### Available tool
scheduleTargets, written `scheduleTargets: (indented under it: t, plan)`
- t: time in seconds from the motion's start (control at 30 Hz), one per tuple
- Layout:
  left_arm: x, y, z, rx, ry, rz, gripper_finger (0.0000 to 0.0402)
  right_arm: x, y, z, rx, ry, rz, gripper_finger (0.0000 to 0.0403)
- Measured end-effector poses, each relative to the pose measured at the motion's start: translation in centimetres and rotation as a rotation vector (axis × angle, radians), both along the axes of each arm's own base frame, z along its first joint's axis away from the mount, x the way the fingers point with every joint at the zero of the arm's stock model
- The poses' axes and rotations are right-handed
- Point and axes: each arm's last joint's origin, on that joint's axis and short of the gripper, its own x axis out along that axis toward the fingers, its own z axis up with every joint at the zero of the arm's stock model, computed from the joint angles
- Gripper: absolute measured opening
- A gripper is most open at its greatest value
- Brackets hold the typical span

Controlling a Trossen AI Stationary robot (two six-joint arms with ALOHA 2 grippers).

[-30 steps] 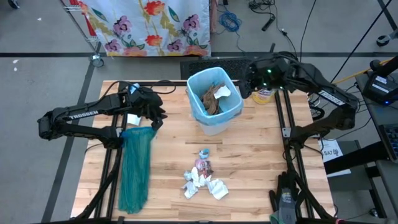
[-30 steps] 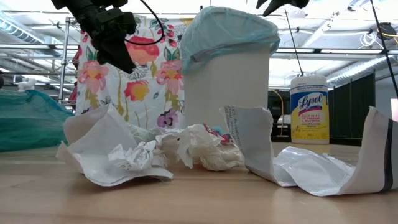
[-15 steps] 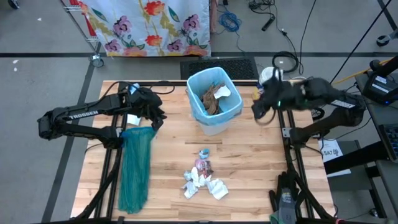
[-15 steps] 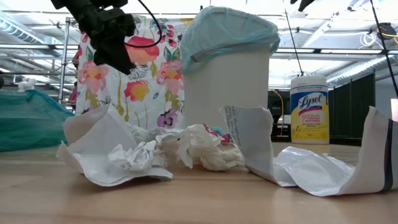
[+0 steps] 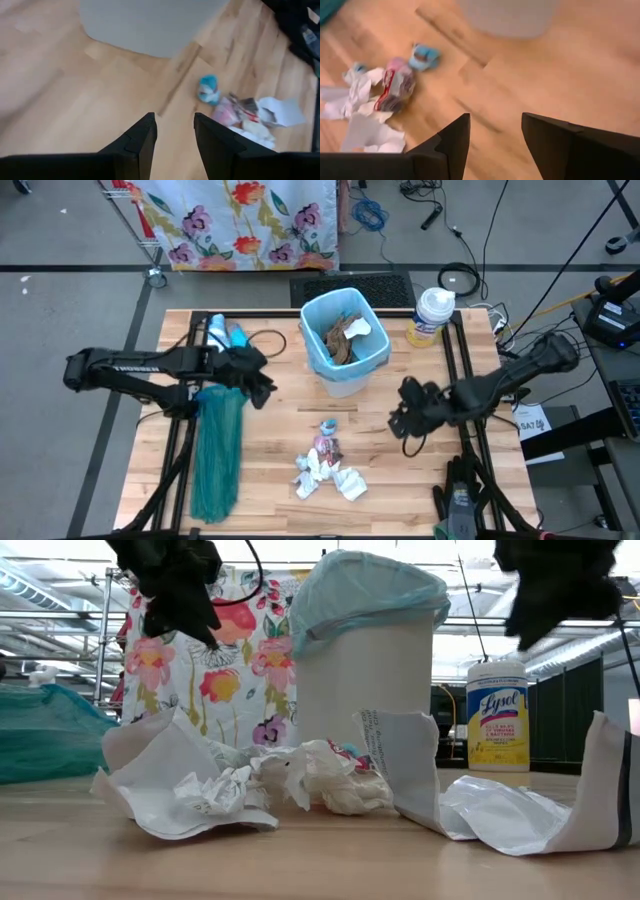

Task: Place trash/remove bag and relplace
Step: Put the blue plastic into the trash bin

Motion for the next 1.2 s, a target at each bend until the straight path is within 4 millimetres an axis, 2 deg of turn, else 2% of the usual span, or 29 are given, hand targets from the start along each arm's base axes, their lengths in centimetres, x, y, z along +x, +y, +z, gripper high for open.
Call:
scheduleTargets:
  t: [0.13,0.23,0.4,0.53,0.73,0.93,1.2]
  plan:
    - [2.1,-2.4,-1.4,-0.056,0.028,-0.009,0.0137,-0.5,1.2,-2.8,0.06,-0.049,0.0,0.017]
    - [4.0,-4.4,-2.9,-0.102,0.031,-0.006,0.0137,-1.0,1.9,-3.8,0.082,-0.055,0.01,0.017]
    - [6.6,-7.5,-5.4,-0.216,0.018,0.027,0.0137,-1.5,2.8,-4.0,0.078,-0.05,0.062,0.017]
    - [7.3,-9.7,-7.2,-0.297,0.083,0.073,0.0137,-1.7,3.1,-4.0,0.063,-0.046,0.098,0.017]
    - [8.8,-12.7,-8.0,-0.371,0.127,0.1,0.0134,-1.7,3.1,-4.0,0.042,-0.039,0.133,0.017]
    - [10.6,-14.9,-8.1,-0.41,0.169,0.121,0.0109,-1.7,3.2,-3.9,0.027,-0.04,0.163,0.017]
    - [11.2,-15.4,-8.9,-0.408,0.3,0.139,0.0085,-1.5,3.7,-3.7,0.038,-0.08,0.201,0.017]
